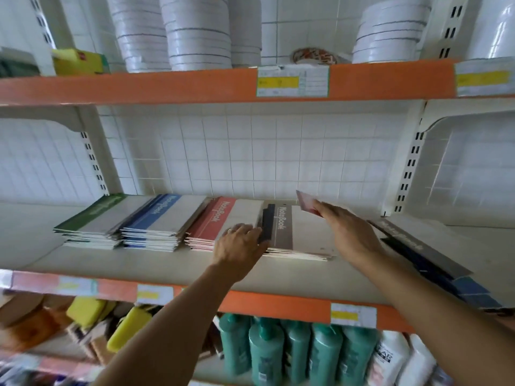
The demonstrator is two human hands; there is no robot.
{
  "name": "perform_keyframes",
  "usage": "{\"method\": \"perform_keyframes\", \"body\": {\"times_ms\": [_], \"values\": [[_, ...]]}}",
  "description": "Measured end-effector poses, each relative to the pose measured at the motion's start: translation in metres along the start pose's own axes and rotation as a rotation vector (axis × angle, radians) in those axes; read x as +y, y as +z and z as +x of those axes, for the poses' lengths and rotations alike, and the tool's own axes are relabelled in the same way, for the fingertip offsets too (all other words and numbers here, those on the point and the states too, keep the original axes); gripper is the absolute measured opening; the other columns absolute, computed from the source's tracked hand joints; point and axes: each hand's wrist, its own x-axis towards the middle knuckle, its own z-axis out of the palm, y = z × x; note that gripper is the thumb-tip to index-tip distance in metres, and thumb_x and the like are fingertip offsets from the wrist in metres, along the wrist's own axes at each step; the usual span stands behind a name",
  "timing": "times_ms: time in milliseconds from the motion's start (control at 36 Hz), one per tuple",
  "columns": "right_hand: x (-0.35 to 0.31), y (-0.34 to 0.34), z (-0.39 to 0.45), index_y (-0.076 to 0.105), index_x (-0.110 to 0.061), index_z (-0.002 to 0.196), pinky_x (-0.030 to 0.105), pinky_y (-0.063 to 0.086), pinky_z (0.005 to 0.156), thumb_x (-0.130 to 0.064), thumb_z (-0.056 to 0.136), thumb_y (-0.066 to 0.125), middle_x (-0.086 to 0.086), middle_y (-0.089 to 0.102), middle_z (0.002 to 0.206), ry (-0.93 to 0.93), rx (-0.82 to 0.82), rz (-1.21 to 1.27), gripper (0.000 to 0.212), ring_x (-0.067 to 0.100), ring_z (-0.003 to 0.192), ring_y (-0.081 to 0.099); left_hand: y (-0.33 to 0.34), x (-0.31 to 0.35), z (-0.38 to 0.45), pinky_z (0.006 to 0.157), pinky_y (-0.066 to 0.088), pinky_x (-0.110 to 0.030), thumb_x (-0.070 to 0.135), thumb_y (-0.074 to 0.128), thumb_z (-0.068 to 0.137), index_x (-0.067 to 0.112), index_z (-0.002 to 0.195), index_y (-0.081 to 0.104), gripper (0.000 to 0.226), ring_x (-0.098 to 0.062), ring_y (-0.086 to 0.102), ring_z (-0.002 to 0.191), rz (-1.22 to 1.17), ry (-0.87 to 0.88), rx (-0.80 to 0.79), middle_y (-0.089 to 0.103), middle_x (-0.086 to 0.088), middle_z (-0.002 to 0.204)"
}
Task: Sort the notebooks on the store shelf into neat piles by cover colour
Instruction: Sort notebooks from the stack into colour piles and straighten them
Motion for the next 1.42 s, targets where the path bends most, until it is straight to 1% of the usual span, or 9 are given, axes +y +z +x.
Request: {"method": "perform_keyframes", "body": {"times_ms": [167,333,528,667,806,917,1111,1222,1417], "values": [[-0.057,0.009,0.012,0.018,-0.030,0.152,0.028,0.034,0.107,0.011,0.090,0.035,-0.001,0.029,0.155,-0.156,0.012,0.043,0.076,0.017,0.138,0.035,-0.016,-0.046,-0.027,0.098,0.040,-0.034,0.069,0.010,0.082,0.025,0.126,0.060,0.079,-0.020,0.051,0.123,0.038,-0.108,0.074,0.059,0.002,0.130],[-0.118,0.017,0.033,0.017,-0.028,0.152,0.028,0.034,0.102,0.007,0.090,0.037,0.000,0.031,0.153,-0.252,-0.042,0.032,0.074,0.020,0.136,0.035,-0.026,-0.093,-0.038,0.080,0.050,-0.038,0.058,0.027,0.085,0.018,0.097,0.071,0.061,-0.027,0.064,0.099,0.023,-0.167,0.149,0.070,-0.001,0.101],[-0.160,0.051,0.060,0.019,-0.027,0.152,0.027,0.034,0.102,0.007,0.091,0.034,0.002,0.028,0.155,-0.261,-0.105,0.023,0.072,0.020,0.137,0.034,-0.035,-0.132,-0.040,0.085,0.046,-0.036,0.057,0.021,0.083,0.022,0.101,0.070,0.064,-0.024,0.061,0.104,-0.021,-0.163,0.145,0.069,0.000,0.105],[-0.171,0.079,0.072,0.027,-0.020,0.150,0.029,0.035,0.103,0.003,0.093,0.037,0.003,0.039,0.149,-0.281,-0.132,0.002,0.063,0.021,0.133,0.039,-0.038,-0.149,-0.039,0.099,0.038,-0.033,0.052,0.030,0.094,0.020,0.116,0.066,0.053,-0.021,0.051,0.122,-0.001,-0.131,0.096,0.062,-0.001,0.124],[-0.175,0.098,0.081,0.029,-0.024,0.148,0.032,0.040,0.100,-0.022,0.103,0.037,0.002,0.037,0.150,-0.284,-0.210,0.016,0.046,0.023,0.134,0.038,-0.038,-0.160,-0.034,0.105,0.029,-0.026,0.041,0.034,0.101,0.023,0.132,0.054,0.041,-0.013,0.038,0.132,0.022,-0.112,0.053,0.049,0.005,0.140],[-0.176,0.098,0.084,0.023,-0.022,0.150,0.035,0.033,0.109,-0.045,0.100,0.039,0.004,0.031,0.153,-0.260,-0.318,0.022,0.058,0.023,0.138,0.031,-0.038,-0.160,-0.030,0.104,0.030,-0.028,0.039,0.034,0.101,0.022,0.130,0.054,0.039,-0.013,0.040,0.130,0.020,-0.091,0.052,0.050,0.005,0.138],[-0.151,0.084,0.066,0.022,-0.021,0.151,0.031,0.017,0.116,-0.051,0.098,0.034,0.003,0.026,0.156,-0.165,-0.210,0.037,0.061,0.020,0.143,0.024,-0.029,-0.137,-0.022,0.102,0.034,-0.029,0.037,0.040,0.100,0.021,0.124,0.059,0.034,-0.015,0.044,0.128,-0.019,-0.010,0.074,0.053,0.003,0.135],[-0.104,0.069,0.043,0.029,-0.021,0.149,0.032,0.026,0.112,-0.056,0.097,0.026,0.002,0.039,0.150,-0.058,-0.119,0.000,0.062,0.020,0.137,0.035,-0.025,-0.105,-0.015,0.102,0.032,-0.027,0.040,0.040,0.099,0.025,0.126,0.056,0.035,-0.013,0.040,0.131,-0.020,0.040,0.082,0.049,0.007,0.138],[0.010,0.031,-0.016,0.040,-0.018,0.144,0.031,0.032,0.105,-0.040,0.100,0.041,0.005,0.051,0.140,0.154,-0.017,-0.067,0.049,0.023,0.128,0.046,-0.010,-0.011,0.000,0.106,0.030,-0.028,0.037,0.036,0.101,0.025,0.128,0.056,0.036,-0.012,0.036,0.134,-0.090,0.147,0.065,0.047,0.007,0.142]]}}
